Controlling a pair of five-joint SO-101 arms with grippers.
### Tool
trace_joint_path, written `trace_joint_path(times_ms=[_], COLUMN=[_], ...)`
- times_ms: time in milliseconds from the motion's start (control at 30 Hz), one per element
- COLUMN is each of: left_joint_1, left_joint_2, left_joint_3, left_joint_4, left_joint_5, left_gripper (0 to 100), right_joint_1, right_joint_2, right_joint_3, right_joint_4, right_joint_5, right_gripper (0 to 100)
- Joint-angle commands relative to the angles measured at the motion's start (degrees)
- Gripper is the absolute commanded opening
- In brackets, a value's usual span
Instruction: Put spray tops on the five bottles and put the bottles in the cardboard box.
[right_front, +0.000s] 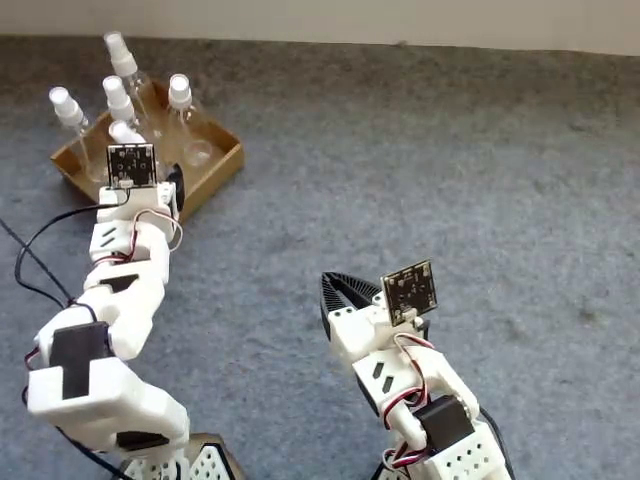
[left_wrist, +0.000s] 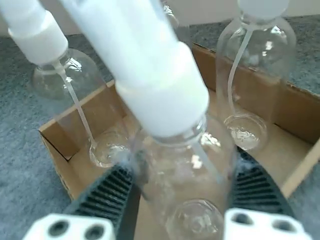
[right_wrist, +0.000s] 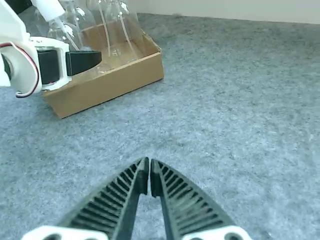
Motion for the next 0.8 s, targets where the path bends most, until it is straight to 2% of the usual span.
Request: trace_joint_path(times_ms=[0, 567, 767], left_joint_1=[-0.4, -1.0, -1.8], left_joint_2=[1.1, 1.9, 1.8], left_joint_3=[-4.1, -3.9, -1.4], left_joint_4=[-1.6, -1.5, -1.6], left_joint_5=[-0.6, -0.6, -0.6], left_gripper=[13, 14, 30], right_joint_1=[0.7, 0.7, 0.7], right_joint_2=[-0.5, -0.5, -0.5], right_joint_3=[10.0, 10.0, 10.0], right_joint_4=[0.3, 0.3, 0.3], right_joint_5=[-0.4, -0.3, -0.3], right_gripper=[0.5, 0.5, 0.5])
